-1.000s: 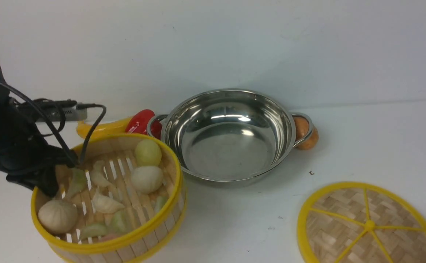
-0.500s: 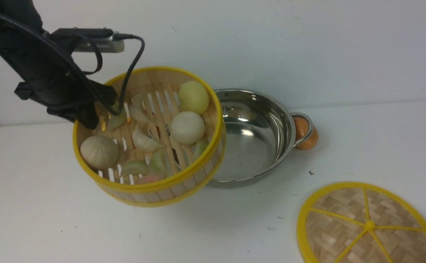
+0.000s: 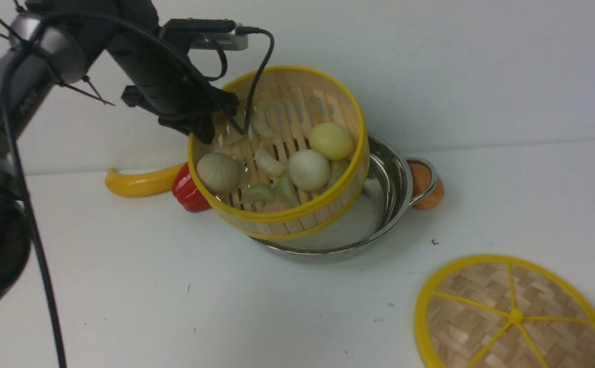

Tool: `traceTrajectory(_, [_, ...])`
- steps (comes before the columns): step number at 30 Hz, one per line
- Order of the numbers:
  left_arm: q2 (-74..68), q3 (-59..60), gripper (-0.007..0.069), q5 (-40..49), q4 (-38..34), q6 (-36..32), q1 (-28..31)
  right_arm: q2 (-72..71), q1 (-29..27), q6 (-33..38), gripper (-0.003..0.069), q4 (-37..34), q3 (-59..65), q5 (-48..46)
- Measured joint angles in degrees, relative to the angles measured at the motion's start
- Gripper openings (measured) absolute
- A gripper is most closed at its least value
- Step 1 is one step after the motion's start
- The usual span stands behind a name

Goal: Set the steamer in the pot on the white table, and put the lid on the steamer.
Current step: 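Place the bamboo steamer basket with dumplings into the steel pot with the left gripper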

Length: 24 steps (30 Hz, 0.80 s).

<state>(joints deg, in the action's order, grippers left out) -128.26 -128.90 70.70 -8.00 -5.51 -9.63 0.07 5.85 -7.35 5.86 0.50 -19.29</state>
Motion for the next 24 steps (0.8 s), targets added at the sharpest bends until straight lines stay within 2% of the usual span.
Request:
traceTrajectory(12, [-12.96, -13.20, 0.0030, 0.00, -3.26, -2.54, -0.12, 0.00, 0.00, 0.00, 0.0244, 0.00, 0.00, 0.00])
traceTrajectory(24, [-15.56, -14.28, 0.0030, -0.16, -1.21, -8.60, -2.49, 0.00, 0.00, 0.00, 0.0244, 0.00, 0.00, 0.00])
